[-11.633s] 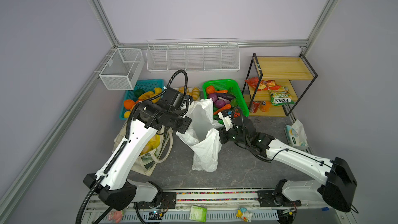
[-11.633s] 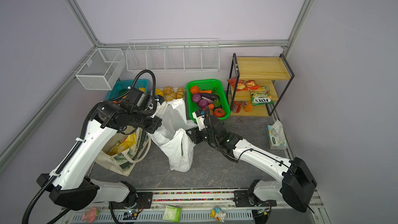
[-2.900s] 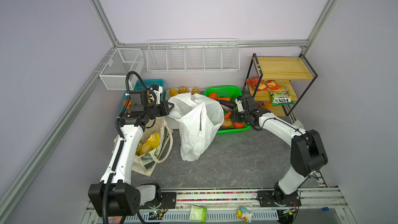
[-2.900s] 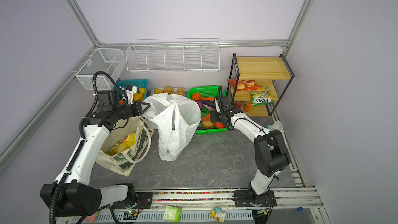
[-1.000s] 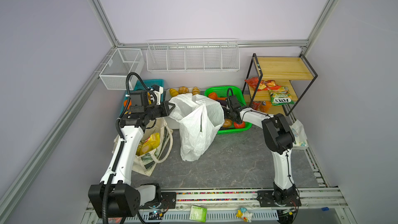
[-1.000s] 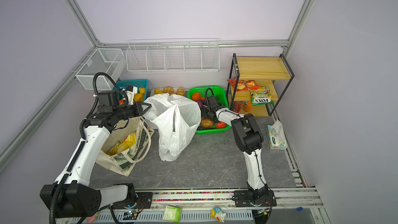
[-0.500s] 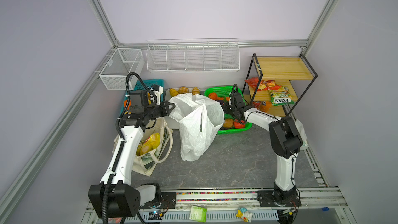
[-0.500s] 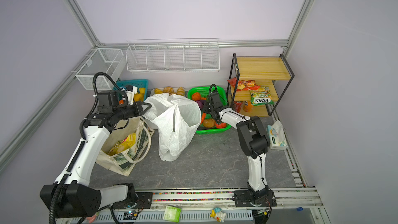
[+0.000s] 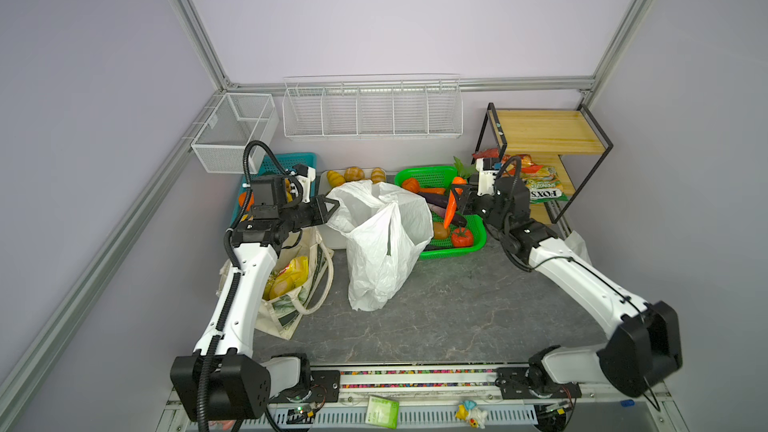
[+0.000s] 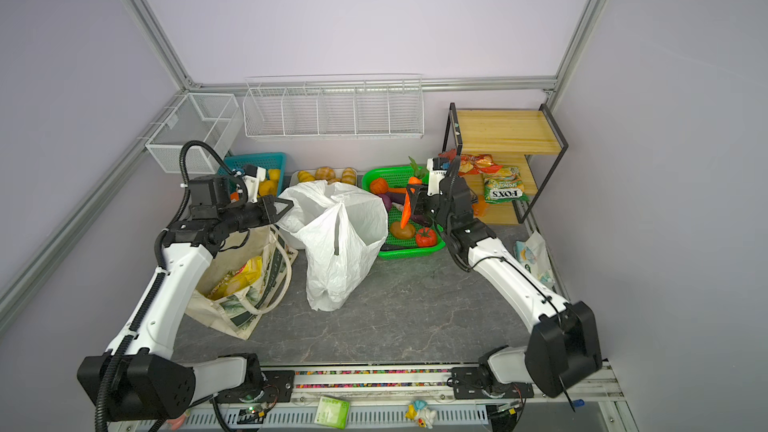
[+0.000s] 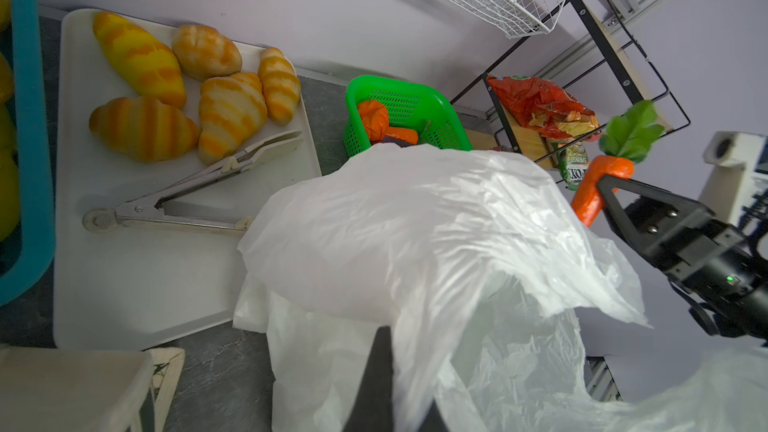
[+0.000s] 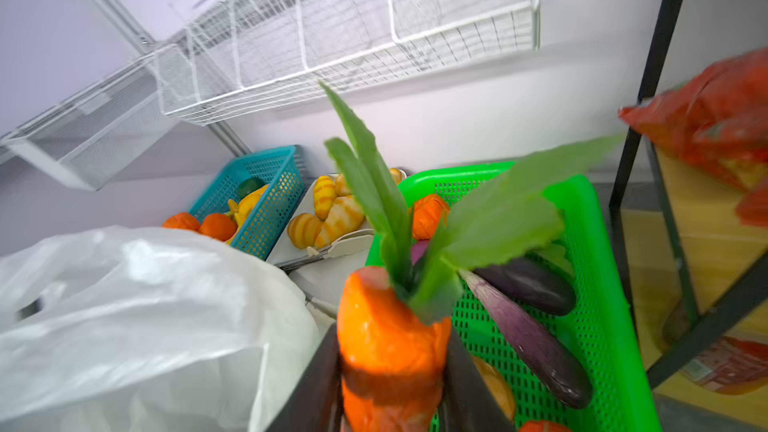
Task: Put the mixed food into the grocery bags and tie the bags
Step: 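Lower the carrot into the white bag and release it with the right gripper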
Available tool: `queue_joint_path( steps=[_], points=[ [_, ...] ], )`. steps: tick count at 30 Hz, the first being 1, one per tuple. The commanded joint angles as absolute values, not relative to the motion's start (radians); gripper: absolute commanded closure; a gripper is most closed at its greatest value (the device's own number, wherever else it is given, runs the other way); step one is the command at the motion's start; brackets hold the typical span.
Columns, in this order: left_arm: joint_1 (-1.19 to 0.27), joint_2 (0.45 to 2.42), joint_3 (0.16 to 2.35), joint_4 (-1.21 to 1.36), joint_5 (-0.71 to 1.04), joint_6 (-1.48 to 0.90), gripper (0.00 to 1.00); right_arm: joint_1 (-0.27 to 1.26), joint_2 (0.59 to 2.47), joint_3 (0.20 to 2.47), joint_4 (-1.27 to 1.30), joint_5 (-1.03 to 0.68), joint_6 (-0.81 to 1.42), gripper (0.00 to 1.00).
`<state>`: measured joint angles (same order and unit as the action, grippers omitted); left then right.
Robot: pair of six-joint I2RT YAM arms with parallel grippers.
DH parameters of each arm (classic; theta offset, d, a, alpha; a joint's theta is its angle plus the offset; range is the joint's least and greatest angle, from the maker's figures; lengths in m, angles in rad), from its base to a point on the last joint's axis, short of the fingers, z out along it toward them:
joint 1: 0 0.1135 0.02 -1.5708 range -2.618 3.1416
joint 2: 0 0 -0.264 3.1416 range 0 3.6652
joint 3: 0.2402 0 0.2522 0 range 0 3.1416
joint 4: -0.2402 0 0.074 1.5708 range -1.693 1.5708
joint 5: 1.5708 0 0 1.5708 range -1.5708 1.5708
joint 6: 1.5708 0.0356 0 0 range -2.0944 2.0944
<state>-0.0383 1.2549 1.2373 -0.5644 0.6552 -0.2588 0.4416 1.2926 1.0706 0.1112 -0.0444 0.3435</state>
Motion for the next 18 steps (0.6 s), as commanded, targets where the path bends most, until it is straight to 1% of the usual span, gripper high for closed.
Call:
queue_joint_path(
  steps=[1, 4, 6, 12, 16, 18],
  points=[
    [-0.033, 1.239, 1.229, -0.543, 0.670, -0.267, 1.00, 0.487, 1.194, 1.027, 0.194, -0.140, 0.207, 0.73],
    [-0.033, 1.242, 1.229, -0.543, 0.670, -0.267, 1.00, 0.553, 1.169, 1.035, 0.219, -0.176, 0.146, 0.73],
    [-0.033, 1.242, 1.227, -0.543, 0.670, -0.268, 1.00, 0.587, 1.192, 1.034, 0.280, -0.212, 0.130, 0.73],
    [-0.033, 1.235, 1.224, -0.537, 0.676, -0.271, 1.00, 0.629, 1.413, 1.044, 0.580, -0.350, 0.159, 0.73],
    [-0.039, 1.232, 1.218, -0.532, 0.676, -0.272, 1.00, 0.643, 1.517, 0.935, 0.846, -0.399, 0.135, 0.72],
    [-0.040, 1.234, 1.221, -0.535, 0.673, -0.273, 1.00, 0.648, 1.546, 0.902, 0.912, -0.441, 0.123, 0.72]
  ],
)
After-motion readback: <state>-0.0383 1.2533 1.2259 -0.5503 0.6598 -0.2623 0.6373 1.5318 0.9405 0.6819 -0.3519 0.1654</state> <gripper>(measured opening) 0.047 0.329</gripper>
